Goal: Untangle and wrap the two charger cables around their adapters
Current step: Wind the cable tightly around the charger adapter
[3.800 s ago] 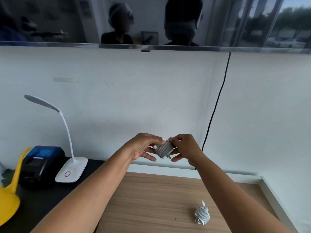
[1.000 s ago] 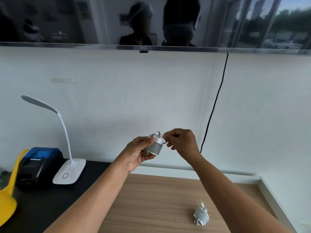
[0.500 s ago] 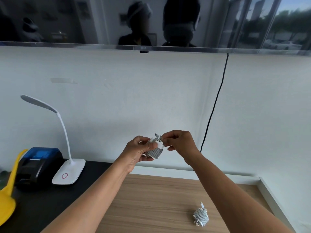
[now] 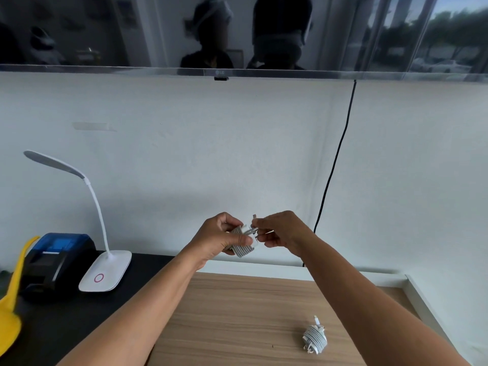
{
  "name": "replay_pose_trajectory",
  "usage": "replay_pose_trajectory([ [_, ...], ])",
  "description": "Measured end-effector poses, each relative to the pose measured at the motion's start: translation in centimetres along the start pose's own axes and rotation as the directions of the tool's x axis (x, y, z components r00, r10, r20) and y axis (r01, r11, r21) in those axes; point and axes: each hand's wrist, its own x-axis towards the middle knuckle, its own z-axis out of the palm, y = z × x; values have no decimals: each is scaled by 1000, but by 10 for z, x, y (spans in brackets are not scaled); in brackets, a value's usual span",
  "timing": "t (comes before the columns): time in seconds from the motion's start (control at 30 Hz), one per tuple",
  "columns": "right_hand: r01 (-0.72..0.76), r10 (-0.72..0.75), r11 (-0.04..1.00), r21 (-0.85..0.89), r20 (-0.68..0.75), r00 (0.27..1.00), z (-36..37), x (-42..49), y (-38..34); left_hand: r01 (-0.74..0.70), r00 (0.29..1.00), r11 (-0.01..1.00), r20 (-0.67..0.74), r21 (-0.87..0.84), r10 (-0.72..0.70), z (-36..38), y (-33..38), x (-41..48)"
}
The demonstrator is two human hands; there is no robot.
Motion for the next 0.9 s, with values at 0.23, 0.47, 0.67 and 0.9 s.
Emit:
replay_pose_trajectory([
  [0.23,127,-148,982,-143,-150,978,9,4,-3,106,993,990,69,-98,-99,2,4,3],
  [0.47,146,-141,989,-10,-316,938,15,7,11,170,984,954,90,-248,-152,10,2,4],
  [0.67,124,-122,992,-19,-359,925,12,9,29,185,980,959,117,-217,-163,18,-5,5],
  [0.9,-2,19,998,69,-253,967,-5,-1,59,284,955,947,130,-151,-266,33,-29,1],
])
